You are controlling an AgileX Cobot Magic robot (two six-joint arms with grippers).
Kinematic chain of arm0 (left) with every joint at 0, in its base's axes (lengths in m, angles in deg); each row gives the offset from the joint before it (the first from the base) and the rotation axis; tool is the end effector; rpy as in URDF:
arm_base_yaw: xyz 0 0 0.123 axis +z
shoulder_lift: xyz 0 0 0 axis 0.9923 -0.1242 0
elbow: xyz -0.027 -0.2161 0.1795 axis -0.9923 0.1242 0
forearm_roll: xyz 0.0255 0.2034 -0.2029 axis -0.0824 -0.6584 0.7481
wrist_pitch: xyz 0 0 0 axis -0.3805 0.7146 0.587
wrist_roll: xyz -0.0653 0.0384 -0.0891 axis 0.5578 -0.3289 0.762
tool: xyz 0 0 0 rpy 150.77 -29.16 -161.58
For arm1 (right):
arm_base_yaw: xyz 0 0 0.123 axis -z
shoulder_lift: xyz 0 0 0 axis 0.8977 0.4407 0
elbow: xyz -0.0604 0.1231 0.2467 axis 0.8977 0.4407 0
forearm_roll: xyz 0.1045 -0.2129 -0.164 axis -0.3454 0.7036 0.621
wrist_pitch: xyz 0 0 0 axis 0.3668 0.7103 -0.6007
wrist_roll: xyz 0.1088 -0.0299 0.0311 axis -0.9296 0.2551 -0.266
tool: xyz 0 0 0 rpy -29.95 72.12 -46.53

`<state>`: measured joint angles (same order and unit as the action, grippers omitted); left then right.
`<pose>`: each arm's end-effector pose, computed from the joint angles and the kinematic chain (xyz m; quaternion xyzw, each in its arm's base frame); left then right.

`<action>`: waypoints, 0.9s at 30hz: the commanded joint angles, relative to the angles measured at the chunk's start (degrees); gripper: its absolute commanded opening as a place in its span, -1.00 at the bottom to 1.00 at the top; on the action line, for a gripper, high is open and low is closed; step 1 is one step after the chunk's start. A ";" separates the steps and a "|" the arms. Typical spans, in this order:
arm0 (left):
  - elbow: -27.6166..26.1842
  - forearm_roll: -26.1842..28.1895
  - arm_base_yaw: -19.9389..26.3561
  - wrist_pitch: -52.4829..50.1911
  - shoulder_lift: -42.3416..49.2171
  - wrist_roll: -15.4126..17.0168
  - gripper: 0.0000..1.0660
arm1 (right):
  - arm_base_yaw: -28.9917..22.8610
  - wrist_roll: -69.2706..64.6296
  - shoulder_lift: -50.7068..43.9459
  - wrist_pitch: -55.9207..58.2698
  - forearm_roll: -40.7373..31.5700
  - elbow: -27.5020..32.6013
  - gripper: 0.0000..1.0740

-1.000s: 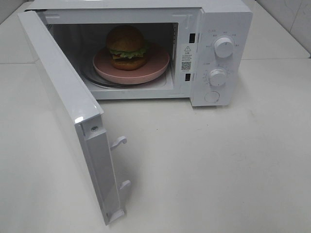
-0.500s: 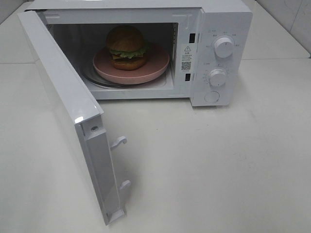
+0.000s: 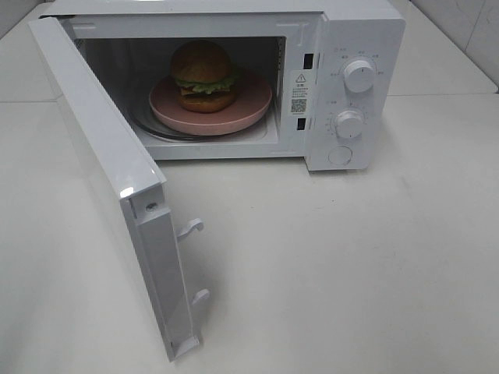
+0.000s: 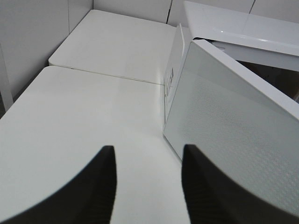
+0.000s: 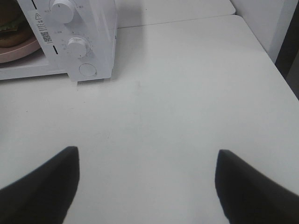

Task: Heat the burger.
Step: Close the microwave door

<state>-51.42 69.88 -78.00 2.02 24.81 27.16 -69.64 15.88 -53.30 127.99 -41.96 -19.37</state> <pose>0.0853 -0.0038 0.3128 -0.0675 0.7963 -0.0581 0.5984 0.0555 -0.0083 0.2925 0.0573 0.8313 0.0226 0.5524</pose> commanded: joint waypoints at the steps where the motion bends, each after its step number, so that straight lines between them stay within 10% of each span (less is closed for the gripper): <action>1: -0.34 -0.11 -0.23 -5.04 -4.98 0.40 -0.70 | 0.34 0.00 -1.66 0.11 -0.34 0.17 0.41; 4: -0.34 -0.11 -0.23 -7.10 -8.94 0.34 -1.00 | 0.34 0.00 -1.66 0.11 -0.34 0.17 0.41; 15: 8.02 0.29 -0.23 -35.35 -16.90 -5.67 -1.00 | 0.34 0.00 -1.66 0.11 -0.34 0.17 0.41; 27: 20.34 -2.41 -0.23 -66.29 -30.54 -5.27 -1.00 | 0.34 -0.06 -1.66 0.11 -0.34 0.17 0.41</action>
<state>-31.82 68.56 -78.00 -59.40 -3.60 21.54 -69.64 15.88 -53.30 127.99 -41.96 -19.37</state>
